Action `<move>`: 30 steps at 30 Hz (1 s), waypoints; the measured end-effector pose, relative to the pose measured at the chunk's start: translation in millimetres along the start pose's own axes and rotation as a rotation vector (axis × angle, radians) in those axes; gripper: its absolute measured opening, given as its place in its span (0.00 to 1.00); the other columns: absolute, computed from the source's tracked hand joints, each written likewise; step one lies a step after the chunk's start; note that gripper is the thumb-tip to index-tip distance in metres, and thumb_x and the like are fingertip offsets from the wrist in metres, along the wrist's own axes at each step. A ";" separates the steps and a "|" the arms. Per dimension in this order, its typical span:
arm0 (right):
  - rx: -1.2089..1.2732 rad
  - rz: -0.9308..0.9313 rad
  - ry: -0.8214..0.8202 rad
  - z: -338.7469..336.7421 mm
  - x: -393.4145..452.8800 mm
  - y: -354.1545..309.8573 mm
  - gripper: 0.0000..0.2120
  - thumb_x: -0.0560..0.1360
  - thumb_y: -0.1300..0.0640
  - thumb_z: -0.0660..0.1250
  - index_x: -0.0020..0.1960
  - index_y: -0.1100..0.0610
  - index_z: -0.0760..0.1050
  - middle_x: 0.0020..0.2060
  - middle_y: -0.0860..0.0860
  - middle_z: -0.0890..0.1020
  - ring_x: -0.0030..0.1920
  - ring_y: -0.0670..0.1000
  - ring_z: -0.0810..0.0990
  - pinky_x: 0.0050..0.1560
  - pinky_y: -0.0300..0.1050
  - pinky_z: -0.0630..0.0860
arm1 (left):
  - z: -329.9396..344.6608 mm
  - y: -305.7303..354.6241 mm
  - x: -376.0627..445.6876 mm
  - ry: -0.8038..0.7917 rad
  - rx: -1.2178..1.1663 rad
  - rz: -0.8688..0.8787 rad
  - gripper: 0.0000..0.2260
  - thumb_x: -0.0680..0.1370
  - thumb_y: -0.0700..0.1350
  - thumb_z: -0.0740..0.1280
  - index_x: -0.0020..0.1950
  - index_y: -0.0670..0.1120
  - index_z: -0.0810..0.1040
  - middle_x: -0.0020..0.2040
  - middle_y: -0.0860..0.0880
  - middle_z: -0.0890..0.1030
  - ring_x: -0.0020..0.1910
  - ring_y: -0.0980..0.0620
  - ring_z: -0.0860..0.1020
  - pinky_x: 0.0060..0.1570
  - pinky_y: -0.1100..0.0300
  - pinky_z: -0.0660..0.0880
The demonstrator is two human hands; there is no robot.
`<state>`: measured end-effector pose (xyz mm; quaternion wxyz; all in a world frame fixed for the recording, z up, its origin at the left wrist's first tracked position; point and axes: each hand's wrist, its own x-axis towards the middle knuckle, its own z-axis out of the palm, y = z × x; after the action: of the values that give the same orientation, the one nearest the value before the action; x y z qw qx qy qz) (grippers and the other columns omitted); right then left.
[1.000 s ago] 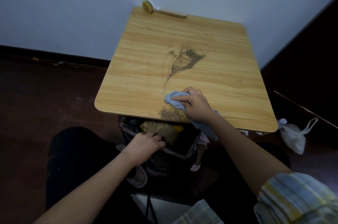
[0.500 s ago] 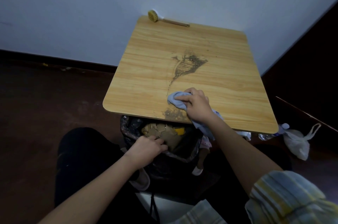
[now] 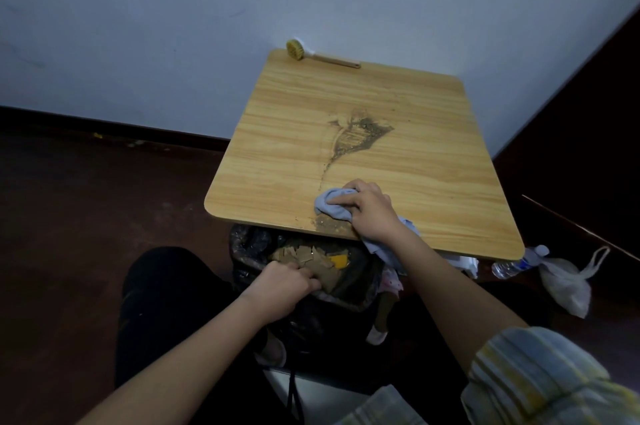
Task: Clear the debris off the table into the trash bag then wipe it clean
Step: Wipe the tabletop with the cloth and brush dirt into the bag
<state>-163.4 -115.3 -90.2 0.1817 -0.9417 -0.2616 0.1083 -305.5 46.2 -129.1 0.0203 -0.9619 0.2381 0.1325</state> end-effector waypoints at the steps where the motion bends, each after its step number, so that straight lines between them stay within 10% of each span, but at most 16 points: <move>1: -0.004 0.000 -0.007 0.5 0.0 -1.2 0.19 0.82 0.62 0.56 0.62 0.44 0.79 0.61 0.50 0.72 0.60 0.57 0.66 0.53 0.50 0.64 | -1.0 -0.2 0.3 0.002 0.001 -0.004 0.17 0.79 0.39 0.57 0.66 0.52 0.71 0.60 0.48 0.75 0.59 0.44 0.73 0.38 0.56 0.64; 30: 0.012 -0.110 -0.100 9.6 -14.4 -9.0 0.21 0.80 0.65 0.56 0.61 0.46 0.80 0.60 0.50 0.73 0.58 0.57 0.67 0.50 0.48 0.61 | -12.6 -4.3 6.7 0.023 0.004 0.014 0.17 0.78 0.40 0.57 0.65 0.53 0.71 0.61 0.49 0.75 0.60 0.44 0.74 0.40 0.57 0.60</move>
<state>-182.4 -113.0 -93.8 0.1796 -0.9182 -0.3210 0.1468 -294.7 45.8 -118.9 0.0183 -0.9617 0.2453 0.1211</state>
